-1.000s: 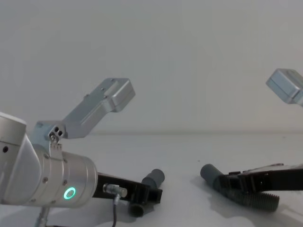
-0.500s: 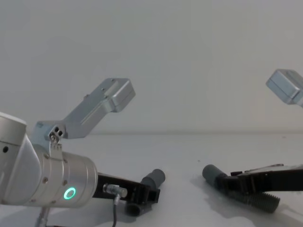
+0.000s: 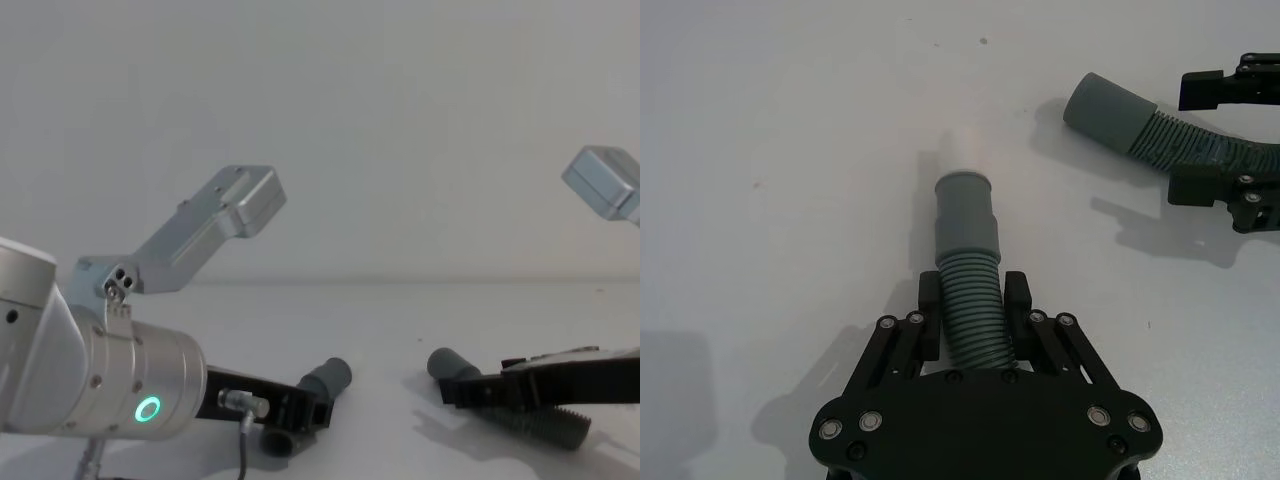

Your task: Use both hands to pick up one end of the pipe from the table, align the ends, and insert them.

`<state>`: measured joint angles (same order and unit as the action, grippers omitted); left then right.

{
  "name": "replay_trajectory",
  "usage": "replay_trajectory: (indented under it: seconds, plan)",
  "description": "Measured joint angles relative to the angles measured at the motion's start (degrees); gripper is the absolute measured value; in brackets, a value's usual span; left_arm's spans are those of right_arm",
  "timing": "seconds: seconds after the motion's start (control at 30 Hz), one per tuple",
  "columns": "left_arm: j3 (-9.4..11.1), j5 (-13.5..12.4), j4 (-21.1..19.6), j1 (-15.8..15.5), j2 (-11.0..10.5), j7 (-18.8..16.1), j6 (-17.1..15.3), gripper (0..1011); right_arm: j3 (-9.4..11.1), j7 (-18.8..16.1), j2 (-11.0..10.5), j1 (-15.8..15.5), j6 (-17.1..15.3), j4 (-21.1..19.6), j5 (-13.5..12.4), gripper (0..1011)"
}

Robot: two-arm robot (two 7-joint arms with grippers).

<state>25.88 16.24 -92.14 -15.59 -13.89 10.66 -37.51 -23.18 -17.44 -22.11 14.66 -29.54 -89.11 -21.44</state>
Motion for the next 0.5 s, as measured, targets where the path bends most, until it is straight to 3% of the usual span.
replay_trajectory:
  seconds: [0.2, 0.5]
  plan:
    - [0.0, 0.0, 0.0, 0.0, 0.0, 0.0, 0.0, 352, 0.0, 0.0, 0.0, 0.0, 0.0, 0.0, 0.0, 992]
    - [0.0, 0.0, 0.0, 0.0, 0.0, 0.0, 0.0, 329, -0.2, -0.5, -0.2, 0.2, 0.0, 0.2, 0.1, 1000]
